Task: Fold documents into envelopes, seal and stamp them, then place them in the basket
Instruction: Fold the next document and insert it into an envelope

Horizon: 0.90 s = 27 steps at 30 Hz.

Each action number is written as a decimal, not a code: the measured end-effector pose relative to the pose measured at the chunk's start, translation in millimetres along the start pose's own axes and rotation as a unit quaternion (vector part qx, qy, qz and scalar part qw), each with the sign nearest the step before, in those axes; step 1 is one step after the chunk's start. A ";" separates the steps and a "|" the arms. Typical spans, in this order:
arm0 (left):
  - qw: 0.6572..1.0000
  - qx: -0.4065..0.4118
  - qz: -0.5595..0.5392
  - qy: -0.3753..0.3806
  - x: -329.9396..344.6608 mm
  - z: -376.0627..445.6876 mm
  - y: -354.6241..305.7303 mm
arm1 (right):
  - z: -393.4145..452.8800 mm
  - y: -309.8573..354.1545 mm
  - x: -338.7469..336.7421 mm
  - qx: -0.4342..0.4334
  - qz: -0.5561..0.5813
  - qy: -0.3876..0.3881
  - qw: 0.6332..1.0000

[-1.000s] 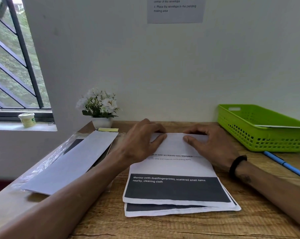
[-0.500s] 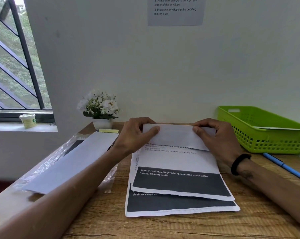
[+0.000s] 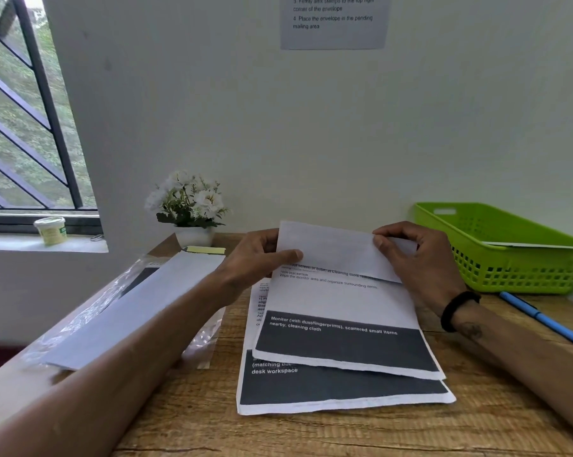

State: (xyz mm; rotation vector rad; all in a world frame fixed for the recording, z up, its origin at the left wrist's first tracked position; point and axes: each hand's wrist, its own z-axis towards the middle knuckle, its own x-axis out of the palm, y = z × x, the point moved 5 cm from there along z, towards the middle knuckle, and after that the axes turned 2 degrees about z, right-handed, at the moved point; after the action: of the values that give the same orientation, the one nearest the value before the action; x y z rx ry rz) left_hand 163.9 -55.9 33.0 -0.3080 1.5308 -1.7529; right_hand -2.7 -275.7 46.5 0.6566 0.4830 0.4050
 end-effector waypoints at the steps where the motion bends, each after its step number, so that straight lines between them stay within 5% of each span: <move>1: 1.000 -0.009 -0.003 0.001 0.5 0.1 1.9 | -0.5 0.2 -0.2 0.004 0.003 -0.002 1.000; 8: 0.996 -0.039 -0.064 -0.045 -6.9 4.1 7.2 | -0.5 -7.6 -0.9 0.093 0.077 0.004 0.993; 14: 0.983 -0.054 -0.139 -0.106 -15.1 5.4 7.6 | 1.8 -24.1 0.1 0.209 0.231 -0.005 0.950; 27: 0.981 -0.047 -0.148 -0.116 -16.0 6.1 6.9 | 1.3 -24.1 4.2 0.193 0.250 -0.011 0.949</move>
State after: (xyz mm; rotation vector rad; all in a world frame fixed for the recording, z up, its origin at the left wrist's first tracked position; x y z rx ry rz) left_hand 181.3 -49.4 32.9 -0.7944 1.4559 -1.7963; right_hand 6.3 -291.6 30.2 1.1701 0.3722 0.7919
